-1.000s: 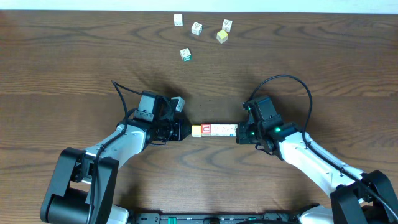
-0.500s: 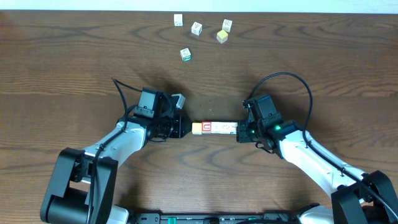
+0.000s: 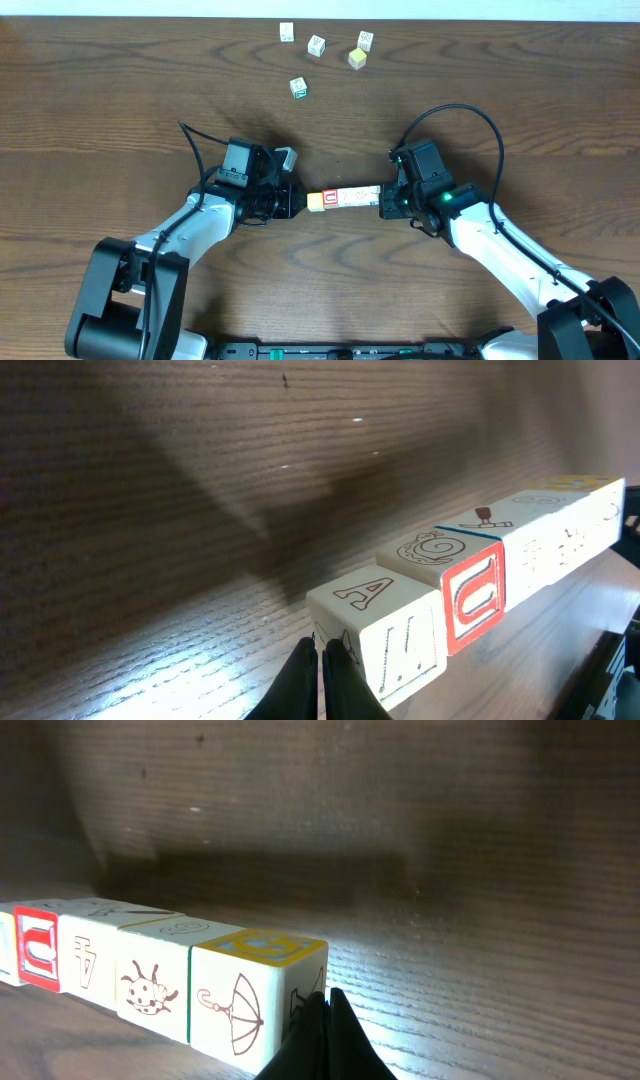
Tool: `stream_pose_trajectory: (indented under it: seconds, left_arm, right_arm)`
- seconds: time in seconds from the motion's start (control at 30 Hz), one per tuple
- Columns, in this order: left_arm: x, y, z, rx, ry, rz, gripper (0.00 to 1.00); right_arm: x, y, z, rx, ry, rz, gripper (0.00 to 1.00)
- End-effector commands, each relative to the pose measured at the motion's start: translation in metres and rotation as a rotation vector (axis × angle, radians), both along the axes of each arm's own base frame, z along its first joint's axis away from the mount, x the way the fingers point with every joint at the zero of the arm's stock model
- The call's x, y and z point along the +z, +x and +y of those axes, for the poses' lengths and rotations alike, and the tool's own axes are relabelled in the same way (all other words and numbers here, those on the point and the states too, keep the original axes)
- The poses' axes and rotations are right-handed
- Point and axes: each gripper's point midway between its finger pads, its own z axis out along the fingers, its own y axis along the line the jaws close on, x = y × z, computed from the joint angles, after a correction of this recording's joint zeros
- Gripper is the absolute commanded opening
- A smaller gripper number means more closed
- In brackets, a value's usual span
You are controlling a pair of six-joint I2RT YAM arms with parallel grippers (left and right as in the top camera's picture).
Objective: Lift 5 blocks
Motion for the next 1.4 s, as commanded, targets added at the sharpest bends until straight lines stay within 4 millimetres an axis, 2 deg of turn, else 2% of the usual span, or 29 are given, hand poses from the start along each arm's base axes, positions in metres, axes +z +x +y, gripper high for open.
stream_pose_trajectory:
  seconds: [0.0,0.6,0.93,1.37]
  left_arm:
    - [0.055,-0.017,-0.051,-0.194,-0.237,-0.039,0.07]
    - [0.064,-0.013,-0.053,-0.187,-0.244,-0.043,0.07]
    - [0.082,-0.007,-0.055,-0.19,-0.252,-0.076,0.07]
    - [0.084,-0.007,-0.055,-0.191,-0.254,-0.082,0.07]
  right_arm:
    - [0.047,-0.031,0.085,0.278,0.318,0.041,0.01]
    - [0.044,-0.033,0.082,0.276,0.3,0.048,0.01]
    - [0.045,-0.032,0.082,0.277,0.302,0.046,0.01]
    - [0.062,-0.026,0.09,0.294,0.312,0.019,0.01]
